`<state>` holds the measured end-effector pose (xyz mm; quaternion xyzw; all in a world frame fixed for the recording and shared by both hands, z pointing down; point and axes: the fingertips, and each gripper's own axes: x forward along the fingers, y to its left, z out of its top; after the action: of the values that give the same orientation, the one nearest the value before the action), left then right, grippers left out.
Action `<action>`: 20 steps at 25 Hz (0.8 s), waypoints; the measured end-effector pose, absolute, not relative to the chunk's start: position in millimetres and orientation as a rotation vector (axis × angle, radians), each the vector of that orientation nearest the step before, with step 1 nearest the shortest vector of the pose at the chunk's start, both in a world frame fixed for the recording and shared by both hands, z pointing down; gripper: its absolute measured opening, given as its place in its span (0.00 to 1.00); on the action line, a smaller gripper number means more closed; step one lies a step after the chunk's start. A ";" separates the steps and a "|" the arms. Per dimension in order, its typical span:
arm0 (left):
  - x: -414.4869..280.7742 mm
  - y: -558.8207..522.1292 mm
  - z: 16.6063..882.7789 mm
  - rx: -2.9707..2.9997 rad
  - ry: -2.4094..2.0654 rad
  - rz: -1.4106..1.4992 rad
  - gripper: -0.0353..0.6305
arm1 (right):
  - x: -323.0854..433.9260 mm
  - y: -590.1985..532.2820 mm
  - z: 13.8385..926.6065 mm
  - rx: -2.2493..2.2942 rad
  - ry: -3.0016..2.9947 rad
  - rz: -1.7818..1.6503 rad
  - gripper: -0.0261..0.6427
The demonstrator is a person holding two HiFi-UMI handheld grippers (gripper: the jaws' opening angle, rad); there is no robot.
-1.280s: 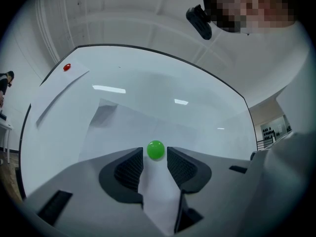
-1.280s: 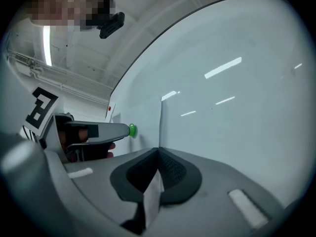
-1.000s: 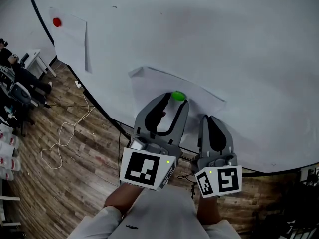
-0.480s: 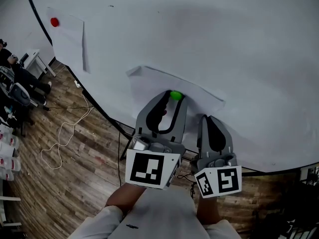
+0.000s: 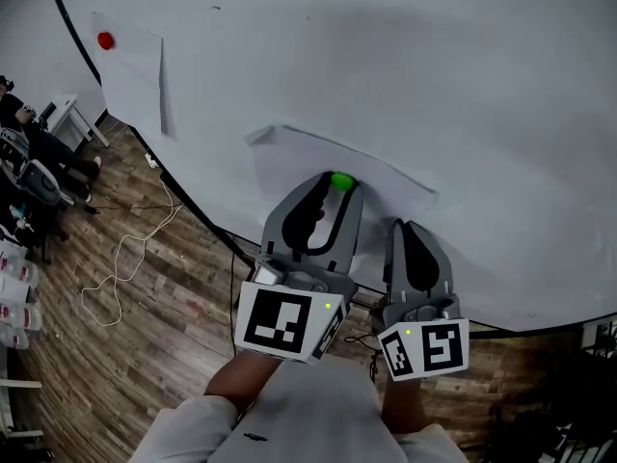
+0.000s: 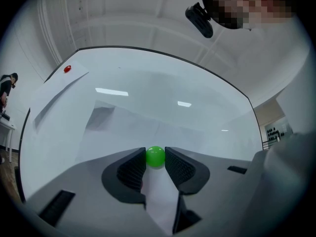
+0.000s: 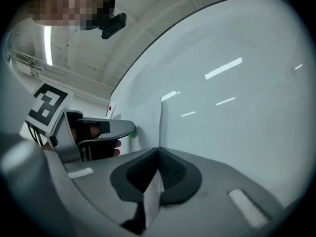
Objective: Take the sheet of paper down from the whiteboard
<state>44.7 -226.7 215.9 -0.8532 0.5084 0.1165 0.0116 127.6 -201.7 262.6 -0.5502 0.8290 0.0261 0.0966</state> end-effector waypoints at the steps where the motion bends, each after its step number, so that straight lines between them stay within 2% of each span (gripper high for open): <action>1: 44.0 -227.4 217.8 -2.672 1.583 0.366 0.24 | 127.6 -202.1 263.3 -1.633 2.455 0.077 0.05; 20: -1.9 -208.6 256.1 -2.711 1.644 0.315 0.24 | 126.9 -196.7 272.6 -1.701 2.407 0.069 0.05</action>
<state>-1.9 -208.6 256.1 -0.8507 0.5158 0.0988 -0.0223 126.9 -196.7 272.6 -0.5743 0.8126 0.0233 0.0968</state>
